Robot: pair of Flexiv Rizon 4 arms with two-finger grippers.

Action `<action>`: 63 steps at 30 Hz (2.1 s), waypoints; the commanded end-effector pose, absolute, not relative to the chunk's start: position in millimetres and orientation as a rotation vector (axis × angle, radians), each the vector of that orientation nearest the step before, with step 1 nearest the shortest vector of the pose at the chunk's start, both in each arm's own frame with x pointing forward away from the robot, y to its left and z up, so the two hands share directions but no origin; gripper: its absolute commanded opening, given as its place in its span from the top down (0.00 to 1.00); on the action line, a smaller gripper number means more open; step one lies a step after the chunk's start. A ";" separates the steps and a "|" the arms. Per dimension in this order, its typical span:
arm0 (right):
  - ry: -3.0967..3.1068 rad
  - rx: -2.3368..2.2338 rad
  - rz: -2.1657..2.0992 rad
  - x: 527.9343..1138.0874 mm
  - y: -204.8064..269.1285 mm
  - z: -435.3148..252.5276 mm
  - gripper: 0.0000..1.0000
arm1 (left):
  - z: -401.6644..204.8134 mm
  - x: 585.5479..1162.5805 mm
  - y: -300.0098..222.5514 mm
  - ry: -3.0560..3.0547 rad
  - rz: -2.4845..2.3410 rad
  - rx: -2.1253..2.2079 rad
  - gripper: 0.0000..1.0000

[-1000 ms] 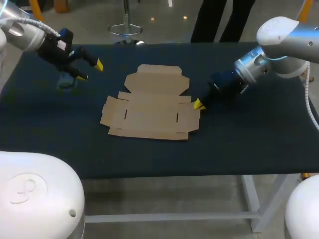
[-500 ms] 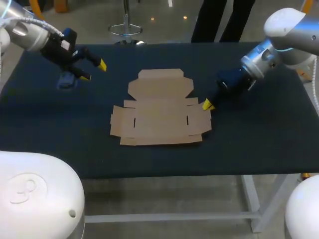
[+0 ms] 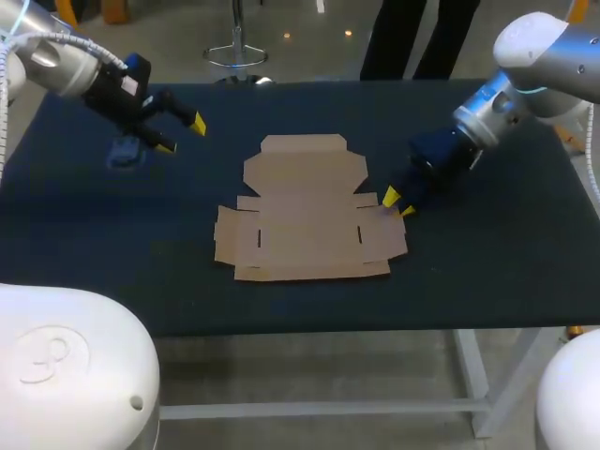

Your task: Assemble the packaging by folding the flat box into shape, placing the metal phone stand inside, and closing the box properly

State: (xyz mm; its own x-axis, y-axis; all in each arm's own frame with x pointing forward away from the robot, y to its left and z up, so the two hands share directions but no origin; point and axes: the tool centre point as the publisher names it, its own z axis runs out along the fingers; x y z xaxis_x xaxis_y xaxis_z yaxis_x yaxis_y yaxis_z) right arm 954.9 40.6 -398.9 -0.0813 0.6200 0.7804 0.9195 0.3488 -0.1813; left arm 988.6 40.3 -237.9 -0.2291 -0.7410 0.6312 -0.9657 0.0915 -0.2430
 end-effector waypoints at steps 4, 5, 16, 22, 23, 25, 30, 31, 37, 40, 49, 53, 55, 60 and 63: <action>-1.825 -1.425 -0.461 943.0 46.9 -396.9 0.23 | -238.0 986.4 38.8 -2.028 0.889 1.687 0.00; -1.824 -1.434 -0.465 941.2 47.1 -397.2 0.28 | -238.2 986.2 38.8 -2.028 0.888 1.688 0.00; -1.767 -1.495 -0.514 927.2 51.3 -407.4 1.00 | -241.8 983.5 38.8 -2.027 0.878 1.673 0.00; -1.753 -1.483 -0.537 919.1 52.1 -406.7 1.00 | -241.4 981.3 39.9 -2.025 0.878 1.673 0.00; -1.752 -1.482 -0.540 917.3 51.7 -405.9 1.00 | -240.9 980.5 40.1 -2.025 0.880 1.672 0.00; -1.753 -1.480 -0.545 914.7 51.0 -404.5 1.00 | -240.4 979.0 39.8 -2.025 0.883 1.671 0.00; -1.760 -1.463 -0.548 909.1 49.8 -402.7 1.00 | -240.2 975.7 38.7 -2.028 0.885 1.668 0.00; -1.762 -1.458 -0.548 908.0 49.8 -402.4 1.00 | -240.1 975.0 38.4 -2.028 0.886 1.668 0.00; -1.764 -1.401 -0.544 904.2 50.5 -402.0 1.00 | -239.3 972.2 36.4 -2.032 0.885 1.667 0.00; -1.767 -1.400 -0.537 903.5 50.7 -402.4 1.00 | -238.6 971.1 34.7 -2.035 0.884 1.665 0.00; -1.761 -1.396 -0.522 907.0 50.0 -406.9 1.00 | -239.6 969.8 33.5 -2.033 0.884 1.666 0.00; -1.751 -1.412 -0.534 909.9 50.4 -407.2 1.00 | -240.4 970.1 33.8 -2.030 0.883 1.669 0.00; -1.746 -1.414 -0.539 911.2 50.5 -407.2 1.00 | -240.6 970.7 34.0 -2.030 0.881 1.669 0.00; -1.739 -1.420 -0.548 912.5 51.5 -407.0 1.00 | -240.4 972.5 34.3 -2.032 0.879 1.666 0.00; -1.736 -1.425 -0.552 912.8 52.0 -406.7 1.00 | -240.4 973.3 34.5 -2.033 0.878 1.663 0.00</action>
